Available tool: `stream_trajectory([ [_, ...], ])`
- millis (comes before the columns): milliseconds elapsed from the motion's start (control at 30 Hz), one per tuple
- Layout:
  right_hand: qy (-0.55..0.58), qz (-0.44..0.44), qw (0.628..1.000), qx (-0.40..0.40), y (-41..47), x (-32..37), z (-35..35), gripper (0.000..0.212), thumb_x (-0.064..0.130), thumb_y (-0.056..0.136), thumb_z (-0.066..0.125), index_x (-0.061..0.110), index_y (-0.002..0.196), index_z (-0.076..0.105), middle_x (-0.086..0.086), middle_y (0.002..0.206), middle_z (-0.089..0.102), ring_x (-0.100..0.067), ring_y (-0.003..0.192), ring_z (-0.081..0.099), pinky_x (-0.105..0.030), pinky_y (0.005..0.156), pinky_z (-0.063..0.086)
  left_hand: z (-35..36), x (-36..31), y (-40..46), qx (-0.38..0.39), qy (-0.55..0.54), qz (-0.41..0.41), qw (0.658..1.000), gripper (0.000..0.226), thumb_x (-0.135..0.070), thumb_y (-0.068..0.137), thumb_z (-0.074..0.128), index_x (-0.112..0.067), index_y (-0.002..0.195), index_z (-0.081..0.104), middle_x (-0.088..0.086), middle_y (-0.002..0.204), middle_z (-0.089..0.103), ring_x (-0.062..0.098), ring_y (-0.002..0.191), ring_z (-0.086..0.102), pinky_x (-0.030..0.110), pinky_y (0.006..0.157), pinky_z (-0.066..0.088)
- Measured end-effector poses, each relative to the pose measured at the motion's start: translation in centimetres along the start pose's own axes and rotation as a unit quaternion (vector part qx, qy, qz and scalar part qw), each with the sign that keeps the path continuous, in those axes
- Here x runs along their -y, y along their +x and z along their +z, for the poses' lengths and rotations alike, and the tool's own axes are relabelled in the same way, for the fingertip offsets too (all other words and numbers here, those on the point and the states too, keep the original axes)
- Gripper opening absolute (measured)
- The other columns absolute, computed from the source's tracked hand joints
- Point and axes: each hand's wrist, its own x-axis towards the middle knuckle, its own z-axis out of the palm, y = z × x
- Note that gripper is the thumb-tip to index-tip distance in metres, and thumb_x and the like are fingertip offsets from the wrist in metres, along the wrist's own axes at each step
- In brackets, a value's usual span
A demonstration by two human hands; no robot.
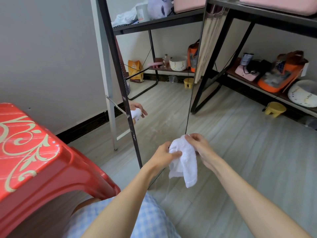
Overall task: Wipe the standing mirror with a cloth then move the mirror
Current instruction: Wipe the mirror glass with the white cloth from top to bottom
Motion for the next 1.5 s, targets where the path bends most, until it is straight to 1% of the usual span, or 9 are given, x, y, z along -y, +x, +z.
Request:
stream_trajectory([
  [233, 0.172, 0.028, 0.969, 0.174, -0.9, -1.7, 1.2, 0.050, 0.023, 0.078, 0.063, 0.008, 0.124, 0.050, -0.017, 0.117, 0.064, -0.030, 0.108, 0.062, -0.041, 0.095, 0.050, -0.1, -0.4, -0.3, -0.152, 0.053, 0.065, 0.985, 0.022, -0.022, 0.088, 0.060, -0.025, 0.071, 0.046, -0.009, 0.067, 0.052, 0.014, 0.067, 0.050, 0.025, 0.061, 0.038],
  [333, 0.089, 0.034, 0.978, 0.187, -1.2, -1.5, 1.6, 0.022, 0.012, 0.088, 0.059, 0.007, 0.109, 0.058, -0.014, 0.105, 0.067, -0.026, 0.098, 0.064, -0.035, 0.088, 0.050, -0.3, -0.1, -0.2, -0.265, 0.146, 0.085, 0.949, 0.022, -0.032, 0.084, 0.061, -0.024, 0.067, 0.050, -0.008, 0.065, 0.054, 0.020, 0.070, 0.053, 0.036, 0.070, 0.042],
  [600, -0.061, -0.161, 0.975, -0.139, -1.3, 1.8, 5.2, 0.009, 0.012, 0.087, 0.057, 0.013, 0.090, 0.049, -0.007, 0.090, 0.055, -0.022, 0.083, 0.051, -0.025, 0.066, 0.042, -2.8, 0.9, -2.5, -0.453, 0.152, 0.159, 0.864, 0.017, -0.031, 0.083, 0.049, -0.016, 0.081, 0.057, -0.005, 0.077, 0.054, 0.018, 0.076, 0.054, 0.038, 0.074, 0.043],
  [933, -0.213, -0.615, 0.736, -0.188, -1.2, 8.6, 13.0, 0.041, 0.008, 0.081, 0.049, 0.010, 0.122, 0.043, -0.007, 0.108, 0.046, -0.017, 0.094, 0.047, -0.016, 0.078, 0.041, -10.1, -1.7, -3.0, -0.443, -0.070, 0.184, 0.875, 0.024, -0.013, 0.095, 0.040, -0.020, 0.096, 0.062, -0.002, 0.104, 0.059, 0.021, 0.104, 0.055, 0.034, 0.093, 0.040],
  [1100, -0.356, -0.658, 0.655, -0.109, 0.1, 1.3, 14.2, 0.031, 0.004, 0.076, 0.045, 0.013, 0.094, 0.068, -0.002, 0.103, 0.047, -0.024, 0.092, 0.051, -0.029, 0.070, 0.046, -12.1, -3.4, -3.2, -0.363, -0.086, 0.221, 0.901, 0.036, -0.015, 0.098, 0.031, -0.014, 0.107, 0.066, -0.007, 0.113, 0.059, 0.004, 0.110, 0.051, 0.028, 0.098, 0.036],
  [1200, -0.503, -0.543, 0.672, -0.018, -0.4, -4.3, 12.8, 0.038, 0.003, 0.066, 0.045, 0.023, 0.089, 0.068, -0.002, 0.099, 0.062, -0.027, 0.086, 0.066, -0.026, 0.048, 0.048, -12.6, -3.8, -3.4, -0.309, -0.068, 0.229, 0.921, 0.041, -0.018, 0.103, 0.023, -0.017, 0.113, 0.063, -0.012, 0.114, 0.058, -0.013, 0.106, 0.048, 0.018, 0.098, 0.033],
  [1300, -0.562, -0.367, 0.738, 0.066, -0.1, -6.4, 11.3, 0.041, 0.005, 0.080, 0.044, 0.024, 0.110, 0.064, -0.003, 0.125, 0.055, -0.029, 0.107, 0.059, -0.034, 0.070, 0.049, -12.6, -3.5, -3.5, -0.269, -0.062, 0.234, 0.932, 0.043, -0.018, 0.103, 0.021, -0.017, 0.111, 0.063, -0.007, 0.113, 0.063, -0.015, 0.101, 0.053, 0.007, 0.093, 0.033],
  [1433, -0.400, -0.375, 0.836, -0.018, -0.6, -2.5, 10.6, 0.035, 0.021, 0.070, 0.041, 0.019, 0.099, 0.059, -0.015, 0.084, 0.066, -0.032, 0.065, 0.066, -0.029, 0.050, 0.049, -12.2, -2.5, -2.8, -0.254, -0.067, 0.206, 0.943, 0.051, -0.041, 0.090, 0.027, -0.017, 0.108, 0.068, 0.006, 0.118, 0.064, 0.006, 0.117, 0.051, 0.021, 0.104, 0.033],
  [1500, -0.277, -0.389, 0.870, -0.121, -0.9, 0.6, 10.7, 0.042, 0.022, 0.071, 0.043, 0.010, 0.110, 0.056, -0.017, 0.095, 0.067, -0.030, 0.079, 0.064, -0.026, 0.063, 0.048, -11.8, -2.3, -2.5, -0.278, -0.035, 0.199, 0.939, 0.048, -0.041, 0.088, 0.031, -0.020, 0.108, 0.069, 0.000, 0.120, 0.062, 0.012, 0.122, 0.047, 0.029, 0.107, 0.031],
])
